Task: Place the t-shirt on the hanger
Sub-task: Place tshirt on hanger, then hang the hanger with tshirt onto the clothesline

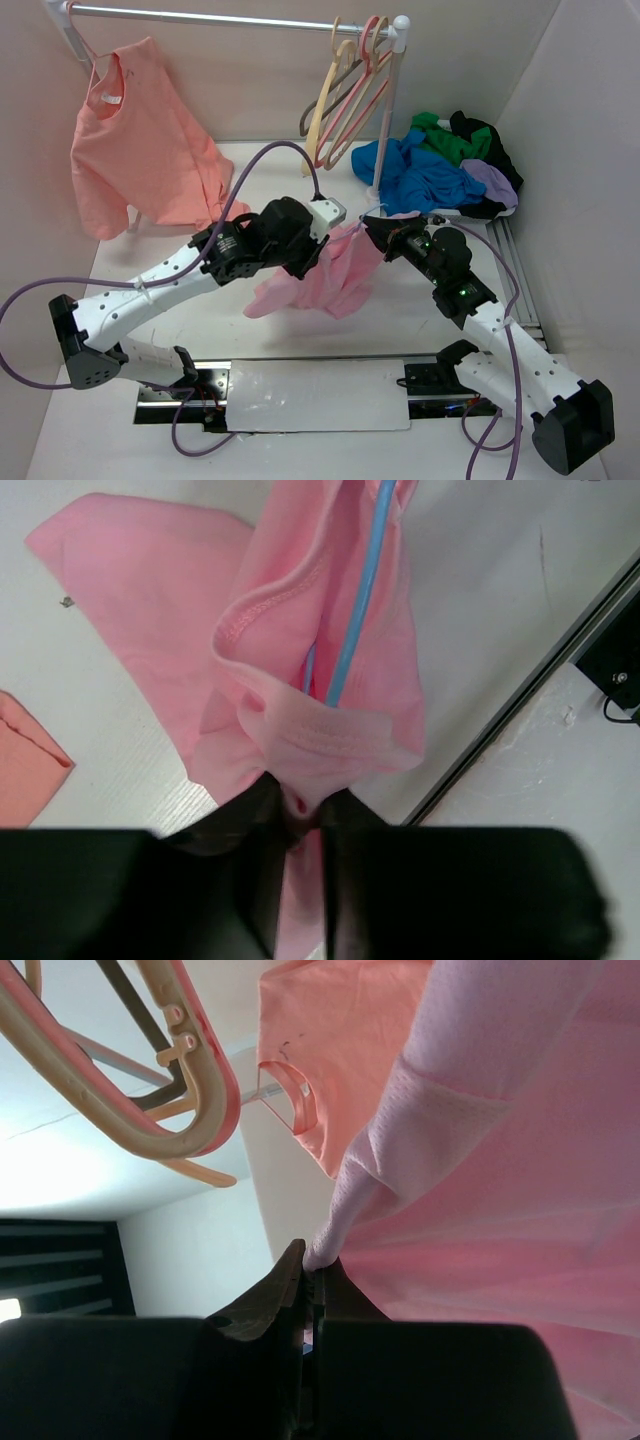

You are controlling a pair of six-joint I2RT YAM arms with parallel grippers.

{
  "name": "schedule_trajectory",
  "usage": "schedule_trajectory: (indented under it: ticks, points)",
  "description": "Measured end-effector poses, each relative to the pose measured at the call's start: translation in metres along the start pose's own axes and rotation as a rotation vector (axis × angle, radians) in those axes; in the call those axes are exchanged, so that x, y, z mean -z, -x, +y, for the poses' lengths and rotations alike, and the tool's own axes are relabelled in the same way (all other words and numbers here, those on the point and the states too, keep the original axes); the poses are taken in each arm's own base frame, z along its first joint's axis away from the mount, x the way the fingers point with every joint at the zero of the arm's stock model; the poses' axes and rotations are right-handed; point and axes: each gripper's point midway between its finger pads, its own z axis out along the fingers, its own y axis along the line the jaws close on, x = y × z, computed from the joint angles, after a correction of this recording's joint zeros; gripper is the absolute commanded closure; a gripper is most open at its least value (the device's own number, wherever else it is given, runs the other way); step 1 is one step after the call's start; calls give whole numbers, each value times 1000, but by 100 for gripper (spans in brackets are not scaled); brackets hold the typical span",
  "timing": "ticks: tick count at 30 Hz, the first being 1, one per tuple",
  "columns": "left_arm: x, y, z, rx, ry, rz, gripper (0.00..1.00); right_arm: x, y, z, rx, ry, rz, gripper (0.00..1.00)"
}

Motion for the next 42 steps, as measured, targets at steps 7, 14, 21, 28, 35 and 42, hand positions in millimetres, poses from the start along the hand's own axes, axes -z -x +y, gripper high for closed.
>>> schedule_trajectory:
  ticks: [7,14,21,28,35,42]
  points:
    - [2,-5,-4,-25,-29,-18,100,1,-3,-2,9,-8,18,93]
    - [26,-19,2,28,-55,-69,100,5,-10,9,175,-48,31,40]
    - [67,-30,10,141,-109,-96,100,8,-13,51,623,-85,5,27]
    - [82,-51,9,230,-119,-24,100,0,10,-6,997,-363,48,19]
    - [118,-61,19,323,-50,-37,100,28,33,-9,1145,-467,-72,14]
    - [168,-57,51,493,157,-115,100,33,44,3,1175,-482,-132,12]
